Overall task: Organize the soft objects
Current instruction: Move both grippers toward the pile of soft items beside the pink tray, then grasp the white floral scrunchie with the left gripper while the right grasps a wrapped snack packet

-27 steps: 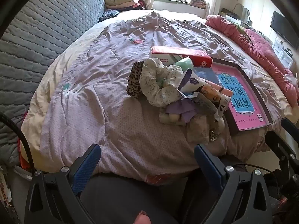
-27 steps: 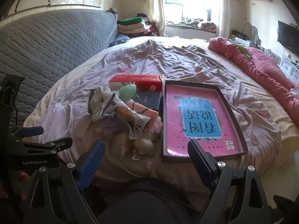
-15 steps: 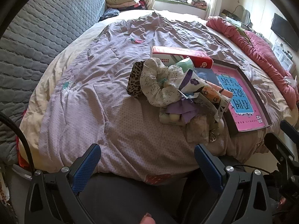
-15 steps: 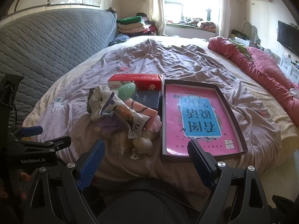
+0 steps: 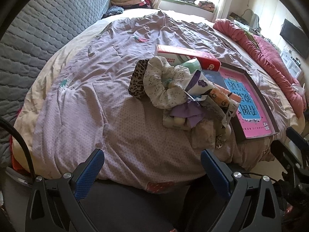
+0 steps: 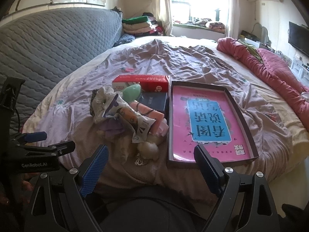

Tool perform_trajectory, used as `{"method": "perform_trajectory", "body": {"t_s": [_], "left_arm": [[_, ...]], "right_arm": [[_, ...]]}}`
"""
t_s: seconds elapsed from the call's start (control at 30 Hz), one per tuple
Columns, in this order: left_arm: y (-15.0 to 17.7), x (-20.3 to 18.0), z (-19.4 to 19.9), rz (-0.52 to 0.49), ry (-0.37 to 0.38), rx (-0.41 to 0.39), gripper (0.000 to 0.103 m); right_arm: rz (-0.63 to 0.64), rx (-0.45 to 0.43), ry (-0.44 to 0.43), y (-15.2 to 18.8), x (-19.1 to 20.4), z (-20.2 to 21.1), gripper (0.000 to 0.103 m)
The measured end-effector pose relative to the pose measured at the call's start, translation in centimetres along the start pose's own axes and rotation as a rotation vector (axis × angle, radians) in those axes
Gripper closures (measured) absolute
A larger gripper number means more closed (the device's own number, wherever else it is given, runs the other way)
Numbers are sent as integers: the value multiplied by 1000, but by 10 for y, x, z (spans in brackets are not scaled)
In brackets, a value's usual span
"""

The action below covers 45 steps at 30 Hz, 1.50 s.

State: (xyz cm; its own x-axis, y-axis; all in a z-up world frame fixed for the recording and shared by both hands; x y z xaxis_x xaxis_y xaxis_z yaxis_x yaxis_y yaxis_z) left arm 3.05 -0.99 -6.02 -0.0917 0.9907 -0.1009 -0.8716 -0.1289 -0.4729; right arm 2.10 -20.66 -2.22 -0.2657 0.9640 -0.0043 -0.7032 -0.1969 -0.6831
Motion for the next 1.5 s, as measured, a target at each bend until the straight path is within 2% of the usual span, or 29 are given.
{"method": "perform_trajectory", "body": {"t_s": [0.27,0.6,0.73,0.97,1.1,1.37,1.5], "left_arm": [[-2,7,-15,23,27,24,2],[-25,17,-43,44,58,55,2],[-43,27,-57,89,80,69,3],[-70,35,-71,110,102,66,12],[-79,32,-77,99,125,71,16],[-86,31,-91,126,178,99,28],[-91,32,-95,140,205,102,32]], "right_arm": [[3,24,-46,-3,7,-17,13],[130,6,-10,-14,18,-41,13],[169,1,-6,-19,21,-52,13],[312,-72,4,-32,40,-63,13],[386,-72,10,-35,51,-74,13],[527,-99,80,-45,67,-95,14],[574,-66,90,-47,72,-111,39]]}}
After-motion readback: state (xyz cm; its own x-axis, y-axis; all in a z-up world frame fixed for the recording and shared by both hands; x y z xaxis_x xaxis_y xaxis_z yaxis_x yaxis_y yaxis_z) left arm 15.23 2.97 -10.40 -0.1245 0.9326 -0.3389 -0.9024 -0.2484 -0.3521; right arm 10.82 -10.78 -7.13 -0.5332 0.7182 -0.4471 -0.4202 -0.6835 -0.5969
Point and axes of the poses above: each gripper's, at about its wrist camera, not at the fingertips, and z roughly against the way its jaws point, x to its left, y to its underside, the point moved 5 cm from there along -z, roughly the way its jaws point, and after that the axes turned 3 degrees about x, right-handed, at the moved point
